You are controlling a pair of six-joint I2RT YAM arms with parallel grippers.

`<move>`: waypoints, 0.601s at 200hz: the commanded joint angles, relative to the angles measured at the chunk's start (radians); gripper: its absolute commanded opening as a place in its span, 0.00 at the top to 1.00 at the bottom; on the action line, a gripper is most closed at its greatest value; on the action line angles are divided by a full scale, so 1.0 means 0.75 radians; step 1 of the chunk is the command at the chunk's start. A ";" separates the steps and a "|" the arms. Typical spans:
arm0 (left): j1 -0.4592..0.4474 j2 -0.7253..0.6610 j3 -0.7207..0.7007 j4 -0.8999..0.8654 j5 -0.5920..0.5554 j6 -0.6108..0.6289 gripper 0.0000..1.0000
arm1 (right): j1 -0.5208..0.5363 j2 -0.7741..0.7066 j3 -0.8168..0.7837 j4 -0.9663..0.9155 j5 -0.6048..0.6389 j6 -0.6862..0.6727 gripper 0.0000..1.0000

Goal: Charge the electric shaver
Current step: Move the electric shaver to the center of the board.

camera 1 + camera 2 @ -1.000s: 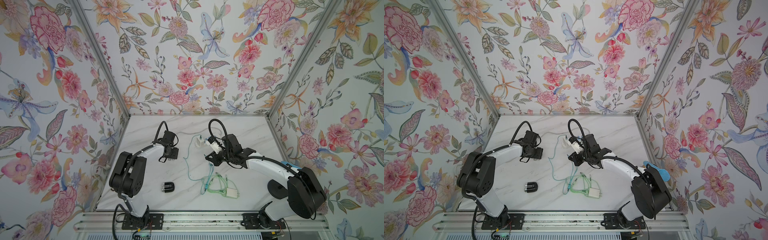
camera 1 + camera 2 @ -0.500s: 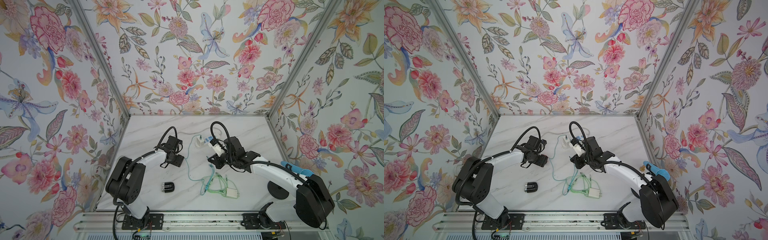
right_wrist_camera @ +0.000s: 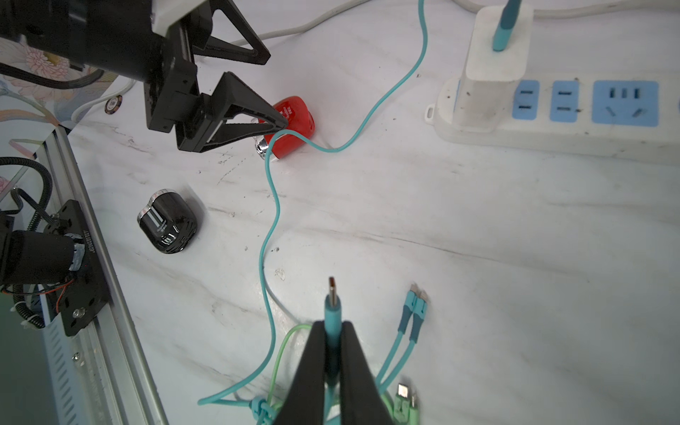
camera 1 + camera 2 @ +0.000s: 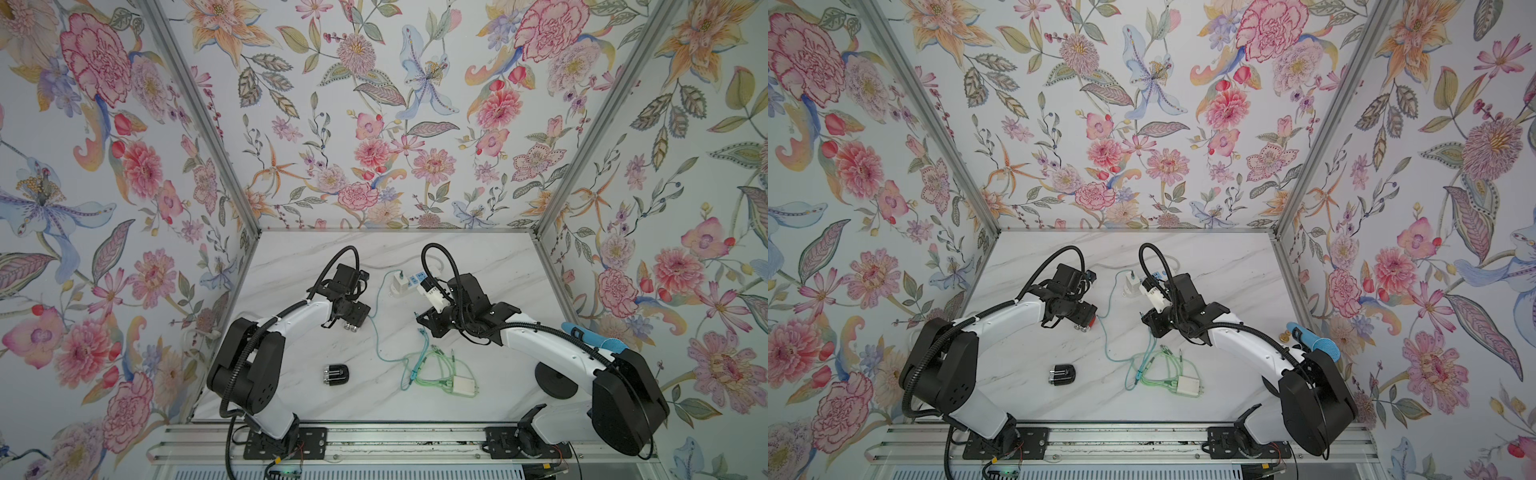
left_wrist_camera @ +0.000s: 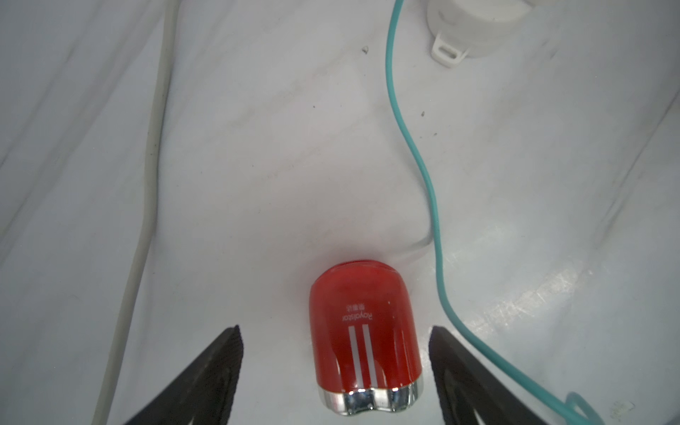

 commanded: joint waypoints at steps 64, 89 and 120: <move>-0.011 0.054 -0.094 0.065 0.078 -0.041 0.17 | 0.005 -0.017 -0.023 -0.027 0.016 0.006 0.89; -0.011 0.103 -0.077 0.050 0.054 0.004 0.20 | 0.006 0.006 -0.011 -0.027 0.009 0.005 0.89; -0.011 0.173 -0.055 0.013 0.036 0.047 0.28 | 0.006 0.014 -0.011 -0.027 0.017 0.000 0.90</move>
